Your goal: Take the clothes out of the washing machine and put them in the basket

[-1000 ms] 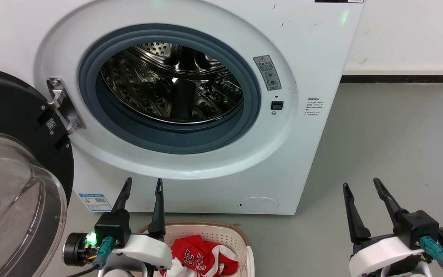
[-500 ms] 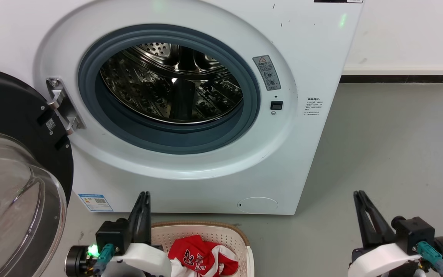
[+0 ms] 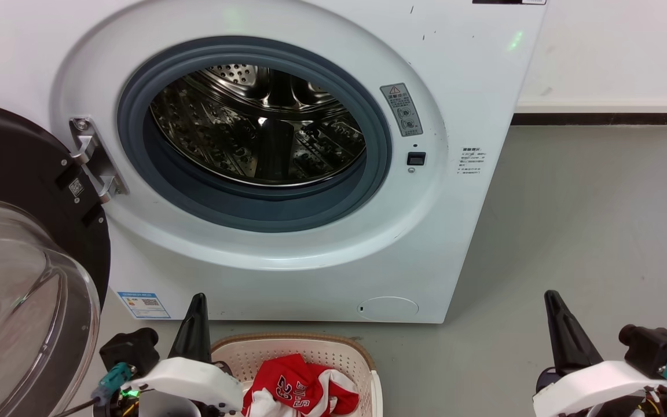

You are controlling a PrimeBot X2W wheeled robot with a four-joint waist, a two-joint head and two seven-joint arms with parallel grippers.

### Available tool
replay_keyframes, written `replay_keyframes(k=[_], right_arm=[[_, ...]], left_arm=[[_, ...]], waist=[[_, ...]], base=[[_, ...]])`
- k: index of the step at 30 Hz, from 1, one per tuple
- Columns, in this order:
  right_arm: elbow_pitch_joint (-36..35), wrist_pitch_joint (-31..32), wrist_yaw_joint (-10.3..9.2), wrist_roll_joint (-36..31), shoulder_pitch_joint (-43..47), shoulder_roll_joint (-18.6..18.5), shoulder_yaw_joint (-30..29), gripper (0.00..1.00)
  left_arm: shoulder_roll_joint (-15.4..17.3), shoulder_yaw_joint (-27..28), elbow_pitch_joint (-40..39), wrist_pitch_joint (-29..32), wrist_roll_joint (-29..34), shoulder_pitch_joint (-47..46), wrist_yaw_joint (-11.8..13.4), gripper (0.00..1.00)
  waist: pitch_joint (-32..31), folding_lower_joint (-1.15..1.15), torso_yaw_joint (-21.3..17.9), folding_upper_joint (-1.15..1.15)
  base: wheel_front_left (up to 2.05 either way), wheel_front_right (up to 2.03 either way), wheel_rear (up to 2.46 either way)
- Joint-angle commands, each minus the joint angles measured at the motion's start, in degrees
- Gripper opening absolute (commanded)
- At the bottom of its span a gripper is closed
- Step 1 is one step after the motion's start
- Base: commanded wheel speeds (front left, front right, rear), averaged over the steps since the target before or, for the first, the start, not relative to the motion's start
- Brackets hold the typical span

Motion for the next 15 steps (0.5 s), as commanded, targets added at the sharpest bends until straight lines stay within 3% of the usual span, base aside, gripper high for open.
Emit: replay_keyframes(k=[1,15], right_arm=[[-0.63,0.33,-0.01,2.66,-2.08,-0.4,-0.27,0.0],[0.38,2.59,-0.01,16.91,-3.21,-0.68,-1.09,0.0]], left_arm=[[0.01,0.49,-1.04,0.47,-2.46,-1.37,-0.32,0.0],[0.0,2.39,-1.26,3.67,-15.73,-1.73,-1.71,0.0]], waist=[[0.0,0.0,0.01,0.0],[0.0,0.0,0.02,0.0]], base=[[0.0,0.0,0.0],[0.0,0.0,0.0]])
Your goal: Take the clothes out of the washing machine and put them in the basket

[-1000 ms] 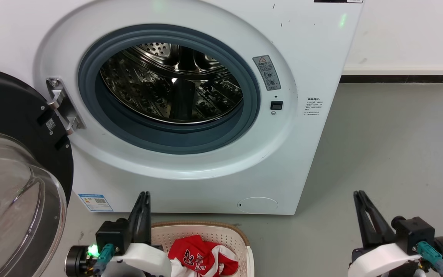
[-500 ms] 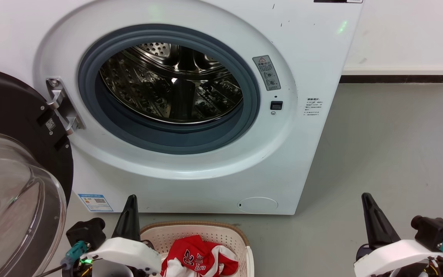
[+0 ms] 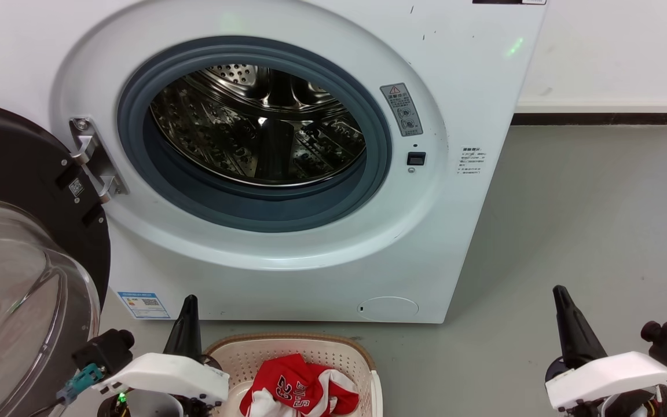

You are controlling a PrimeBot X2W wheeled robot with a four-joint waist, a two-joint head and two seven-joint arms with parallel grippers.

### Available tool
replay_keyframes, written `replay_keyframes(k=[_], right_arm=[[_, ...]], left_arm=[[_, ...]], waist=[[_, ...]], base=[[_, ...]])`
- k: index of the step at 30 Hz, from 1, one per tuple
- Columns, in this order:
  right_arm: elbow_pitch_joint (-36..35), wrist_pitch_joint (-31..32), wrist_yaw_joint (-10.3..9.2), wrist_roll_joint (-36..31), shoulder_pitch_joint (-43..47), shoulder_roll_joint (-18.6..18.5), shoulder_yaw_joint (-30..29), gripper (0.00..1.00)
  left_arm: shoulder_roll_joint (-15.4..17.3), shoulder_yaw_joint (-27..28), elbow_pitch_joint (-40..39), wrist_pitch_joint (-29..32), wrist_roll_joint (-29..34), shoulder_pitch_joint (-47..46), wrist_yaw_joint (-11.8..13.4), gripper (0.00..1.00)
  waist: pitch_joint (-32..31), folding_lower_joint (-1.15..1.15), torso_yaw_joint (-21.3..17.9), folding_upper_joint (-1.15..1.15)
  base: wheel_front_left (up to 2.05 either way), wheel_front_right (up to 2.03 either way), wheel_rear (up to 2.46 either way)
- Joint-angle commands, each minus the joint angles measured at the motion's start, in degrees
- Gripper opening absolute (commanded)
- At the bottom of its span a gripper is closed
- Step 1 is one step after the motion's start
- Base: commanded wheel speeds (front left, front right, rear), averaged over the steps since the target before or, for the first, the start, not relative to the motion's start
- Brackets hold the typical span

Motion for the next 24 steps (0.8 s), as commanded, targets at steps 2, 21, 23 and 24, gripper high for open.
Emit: replay_keyframes(k=[2,21,23,24], right_arm=[[-0.39,0.4,0.0,3.44,-2.04,-0.41,-0.33,0.0],[0.75,3.12,0.0,19.17,-3.22,-0.57,-1.47,0.0],[0.87,3.45,0.0,20.6,-3.37,-0.58,-1.59,0.0],[0.93,3.56,0.0,21.31,-3.42,-0.58,-1.64,0.0]], left_arm=[[0.0,0.58,-0.93,0.63,-3.11,-1.59,-0.56,0.0],[0.0,2.83,-1.06,4.34,-17.86,-2.08,-2.12,0.0],[-0.01,3.05,-1.07,4.67,-19.25,-2.13,-2.26,0.0],[0.0,3.15,-1.08,4.86,-19.93,-2.16,-2.35,0.0]], waist=[[0.0,0.0,0.01,0.0],[0.0,0.0,0.03,0.0],[0.01,0.0,0.03,0.0],[0.01,0.0,0.03,0.0]], base=[[0.0,0.0,0.0],[0.0,0.0,0.0],[0.0,0.0,0.0],[0.0,0.0,0.0]])
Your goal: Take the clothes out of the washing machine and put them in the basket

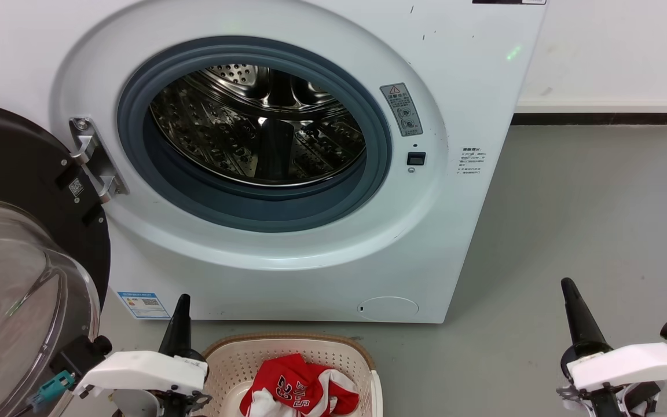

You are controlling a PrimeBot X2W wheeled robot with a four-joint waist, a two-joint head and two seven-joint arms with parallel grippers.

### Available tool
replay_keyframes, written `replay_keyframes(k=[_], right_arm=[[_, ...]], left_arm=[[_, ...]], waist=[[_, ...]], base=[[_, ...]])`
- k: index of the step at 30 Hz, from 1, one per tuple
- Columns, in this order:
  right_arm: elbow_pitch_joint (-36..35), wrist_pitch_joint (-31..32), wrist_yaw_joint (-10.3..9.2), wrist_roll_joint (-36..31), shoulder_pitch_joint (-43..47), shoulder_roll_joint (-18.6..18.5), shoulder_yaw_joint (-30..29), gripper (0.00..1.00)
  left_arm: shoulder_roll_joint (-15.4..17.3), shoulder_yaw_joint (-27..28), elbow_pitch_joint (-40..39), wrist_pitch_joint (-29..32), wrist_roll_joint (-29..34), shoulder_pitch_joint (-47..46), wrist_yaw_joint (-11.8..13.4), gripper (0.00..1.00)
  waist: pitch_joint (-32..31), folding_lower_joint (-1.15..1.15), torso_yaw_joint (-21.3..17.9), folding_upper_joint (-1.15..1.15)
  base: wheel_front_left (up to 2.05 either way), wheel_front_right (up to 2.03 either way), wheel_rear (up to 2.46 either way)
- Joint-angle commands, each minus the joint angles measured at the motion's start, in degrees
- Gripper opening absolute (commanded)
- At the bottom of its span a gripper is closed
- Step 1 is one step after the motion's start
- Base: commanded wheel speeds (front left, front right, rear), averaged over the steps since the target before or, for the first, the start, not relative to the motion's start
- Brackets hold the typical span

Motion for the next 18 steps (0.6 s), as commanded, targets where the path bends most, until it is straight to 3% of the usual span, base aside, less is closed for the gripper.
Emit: replay_keyframes(k=[1,18], right_arm=[[-0.23,0.52,0.0,2.08,-1.57,-0.38,-0.27,0.0],[0.57,2.51,-0.01,12.7,-2.38,-0.38,-1.18,0.0]], left_arm=[[0.01,0.54,-0.76,0.48,-1.91,-1.66,-0.46,0.0],[0.0,2.07,-0.8,3.05,-12.0,-1.82,-1.57,0.0]], waist=[[0.0,0.0,0.0,0.0],[0.0,0.0,0.02,0.0]], base=[[0.0,0.0,0.0],[0.0,0.0,0.0]])
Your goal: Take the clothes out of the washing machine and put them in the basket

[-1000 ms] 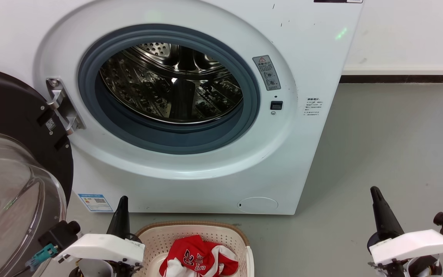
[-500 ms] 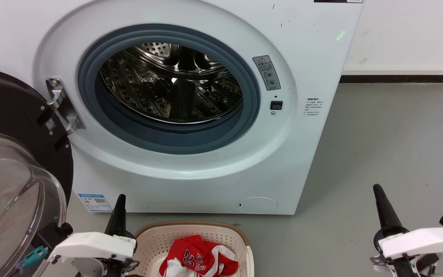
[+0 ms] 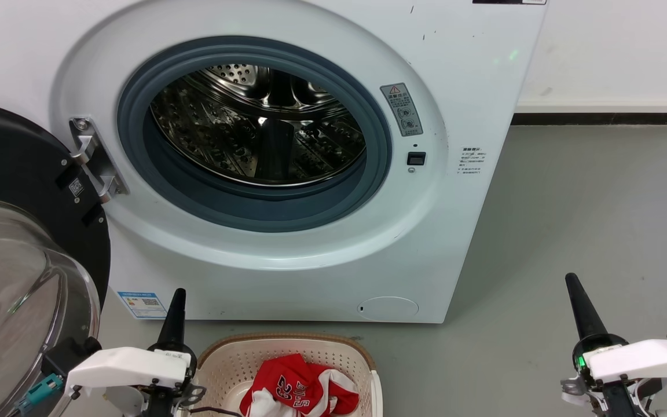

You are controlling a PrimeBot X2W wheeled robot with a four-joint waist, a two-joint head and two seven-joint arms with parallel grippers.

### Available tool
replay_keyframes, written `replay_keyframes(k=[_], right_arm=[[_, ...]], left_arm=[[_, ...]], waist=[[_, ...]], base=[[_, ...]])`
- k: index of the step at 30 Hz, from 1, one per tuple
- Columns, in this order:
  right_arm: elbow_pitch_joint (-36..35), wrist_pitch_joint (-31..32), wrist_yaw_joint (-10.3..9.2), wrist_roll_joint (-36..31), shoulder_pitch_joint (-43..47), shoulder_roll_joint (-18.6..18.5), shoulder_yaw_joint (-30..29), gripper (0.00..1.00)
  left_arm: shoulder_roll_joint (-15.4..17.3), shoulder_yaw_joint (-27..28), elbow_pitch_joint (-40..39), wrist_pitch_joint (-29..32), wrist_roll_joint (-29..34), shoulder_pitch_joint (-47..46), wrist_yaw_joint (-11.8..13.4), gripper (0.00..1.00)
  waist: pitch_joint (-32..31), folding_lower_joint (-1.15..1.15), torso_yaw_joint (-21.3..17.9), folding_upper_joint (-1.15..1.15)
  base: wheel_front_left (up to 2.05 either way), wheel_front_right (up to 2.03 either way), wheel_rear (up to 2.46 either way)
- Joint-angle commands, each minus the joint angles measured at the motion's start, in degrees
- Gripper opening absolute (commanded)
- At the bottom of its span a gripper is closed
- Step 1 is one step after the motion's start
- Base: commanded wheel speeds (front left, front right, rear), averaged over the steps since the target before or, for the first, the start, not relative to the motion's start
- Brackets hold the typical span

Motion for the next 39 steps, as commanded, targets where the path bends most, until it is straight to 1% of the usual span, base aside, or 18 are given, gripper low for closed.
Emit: replay_keyframes(k=[1,10,11,14,39], right_arm=[[-0.14,0.24,-0.01,1.46,-1.31,-0.33,-0.17,0.0],[0.25,1.27,-0.01,6.67,-1.79,-0.29,-0.68,0.0],[0.37,1.55,0.0,8.4,-1.94,-0.28,-0.83,0.0],[0.52,1.93,0.0,9.96,-1.91,-0.26,-1.0,0.0],[1.53,4.36,-0.01,22.06,-2.95,-0.08,-2.21,0.0]], left_arm=[[0.0,0.42,-0.56,0.26,-1.19,-1.1,-0.6,0.0],[0.0,1.12,-0.6,1.59,-6.26,-1.26,-1.04,0.0],[0.0,1.37,-0.61,1.98,-7.83,-1.32,-1.19,0.0],[0.0,1.63,-0.62,2.33,-9.43,-1.37,-1.42,0.0],[-0.01,3.36,-0.63,5.22,-20.96,-1.5,-2.59,0.0]], waist=[[0.0,0.0,0.0,0.0],[0.0,0.0,0.01,0.0],[0.0,0.0,0.02,0.0],[0.0,0.0,0.02,0.0],[0.01,0.0,0.05,0.0]], base=[[0.0,0.0,0.0],[0.0,0.0,0.0],[0.0,0.0,0.0],[0.0,0.0,0.0],[0.0,0.0,0.0]])
